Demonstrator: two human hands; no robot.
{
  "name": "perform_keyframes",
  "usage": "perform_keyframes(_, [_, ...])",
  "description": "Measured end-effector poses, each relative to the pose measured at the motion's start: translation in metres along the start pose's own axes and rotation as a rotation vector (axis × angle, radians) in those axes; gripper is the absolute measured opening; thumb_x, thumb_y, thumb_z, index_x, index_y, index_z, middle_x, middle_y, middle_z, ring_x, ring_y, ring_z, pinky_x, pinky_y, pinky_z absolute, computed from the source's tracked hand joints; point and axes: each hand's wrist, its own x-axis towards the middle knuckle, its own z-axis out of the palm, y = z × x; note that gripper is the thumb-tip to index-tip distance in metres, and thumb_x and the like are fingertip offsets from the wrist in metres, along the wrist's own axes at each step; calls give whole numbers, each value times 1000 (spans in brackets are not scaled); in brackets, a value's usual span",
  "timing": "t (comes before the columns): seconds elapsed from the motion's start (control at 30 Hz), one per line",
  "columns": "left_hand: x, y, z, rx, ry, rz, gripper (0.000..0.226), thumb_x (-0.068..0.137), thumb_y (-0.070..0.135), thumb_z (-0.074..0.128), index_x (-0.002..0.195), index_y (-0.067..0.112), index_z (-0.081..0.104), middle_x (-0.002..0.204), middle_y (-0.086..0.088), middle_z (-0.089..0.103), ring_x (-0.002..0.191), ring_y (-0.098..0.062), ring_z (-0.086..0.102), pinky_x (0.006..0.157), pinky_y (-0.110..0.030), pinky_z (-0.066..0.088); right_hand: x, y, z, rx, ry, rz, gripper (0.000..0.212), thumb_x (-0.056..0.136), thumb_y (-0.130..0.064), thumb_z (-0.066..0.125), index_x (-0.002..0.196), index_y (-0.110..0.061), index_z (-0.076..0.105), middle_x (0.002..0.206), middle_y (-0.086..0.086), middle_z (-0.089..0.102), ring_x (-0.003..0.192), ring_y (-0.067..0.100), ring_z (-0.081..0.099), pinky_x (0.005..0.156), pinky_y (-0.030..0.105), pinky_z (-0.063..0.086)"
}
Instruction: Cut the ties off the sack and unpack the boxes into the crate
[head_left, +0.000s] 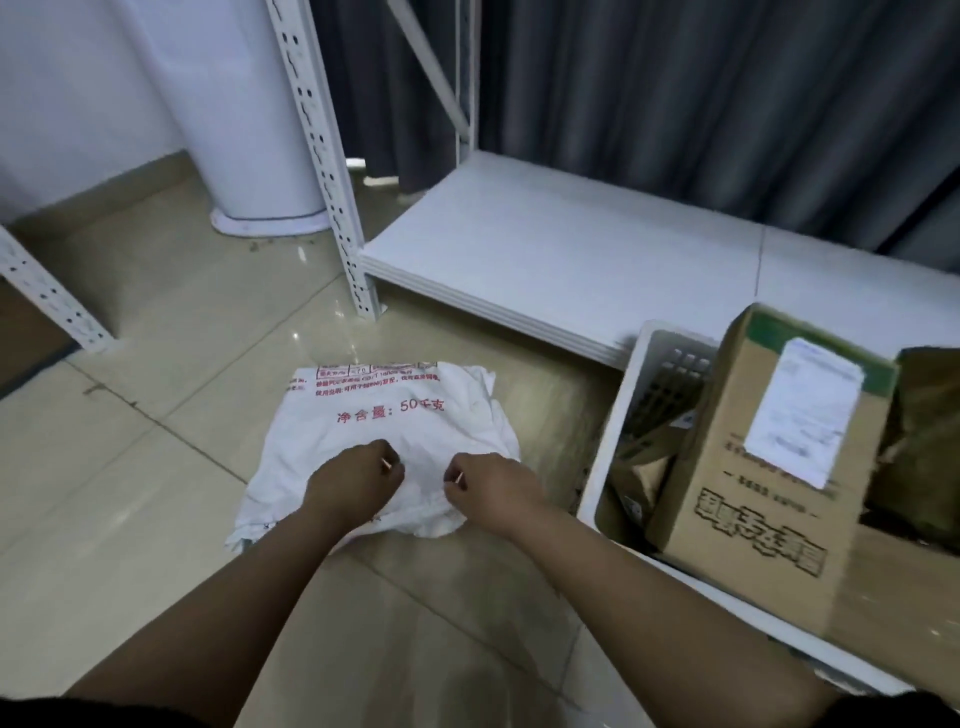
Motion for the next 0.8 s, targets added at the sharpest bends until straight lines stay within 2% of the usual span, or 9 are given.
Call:
perform_keyframes(0.1, [-20, 47, -40, 24, -76, 22, 28, 95, 36, 44, 108, 19, 62, 113, 0, 67, 101, -20, 60, 74, -26, 42, -44, -3, -52, -126, 30, -1, 28, 94, -33, 44, 112, -19, 61, 113, 4, 66, 101, 25, 61, 75, 30, 44])
perform_keyframes(0.17, [-38, 82, -69, 62, -86, 75, 29, 94, 36, 43, 110, 19, 61, 116, -1, 66, 106, -21, 59, 80, -28, 42, -75, -6, -88, -226, 33, 1, 29, 94, -33, 44, 113, -19, 60, 115, 6, 64, 104, 28, 60, 73, 31, 41])
perform_keyframes(0.23, [-58, 122, -101, 75, -80, 132, 30, 94, 36, 44, 110, 18, 62, 118, -4, 65, 109, -24, 59, 84, -29, 44, -110, -9, -128, -340, 39, -2, 30, 94, -33, 44, 114, -18, 59, 118, 7, 63, 106, 29, 59, 74, 33, 42])
perform_keyframes(0.3, [-77, 163, -129, 78, -56, 179, 31, 92, 36, 45, 106, 15, 64, 116, -8, 65, 107, -27, 59, 83, -29, 44, -148, -9, -164, -430, 75, 15, 30, 94, -32, 43, 114, -18, 59, 120, 9, 62, 108, 30, 59, 75, 33, 42])
perform_keyframes(0.47, [-135, 263, -177, 102, 2, 325, 32, 92, 37, 45, 112, 18, 61, 122, -5, 63, 113, -25, 57, 87, -31, 44, -240, 5, -228, -595, 194, 96, 30, 95, -29, 42, 113, -14, 59, 120, 11, 62, 109, 31, 59, 74, 33, 42])
perform_keyframes(0.53, [-161, 303, -185, 121, 33, 381, 32, 94, 36, 43, 115, 19, 60, 122, -5, 62, 113, -25, 57, 88, -31, 44, -276, 14, -245, -676, 212, 121, 31, 95, -27, 40, 117, -12, 57, 121, 11, 62, 109, 30, 59, 77, 33, 44])
perform_keyframes(0.67, [-214, 381, -178, 163, 86, 508, 31, 93, 32, 41, 114, 19, 60, 118, -4, 63, 108, -26, 58, 78, -30, 43, -348, 39, -274, -853, 222, 224, 27, 94, -21, 40, 113, -14, 58, 117, 7, 64, 105, 27, 62, 69, 31, 36])
perform_keyframes(0.8, [-259, 448, -152, 203, 63, 624, 33, 94, 31, 39, 118, 17, 57, 119, -6, 63, 107, -28, 58, 79, -32, 44, -413, 82, -288, -841, 230, 385, 28, 94, -21, 40, 115, -15, 59, 118, 5, 64, 106, 26, 62, 71, 30, 37])
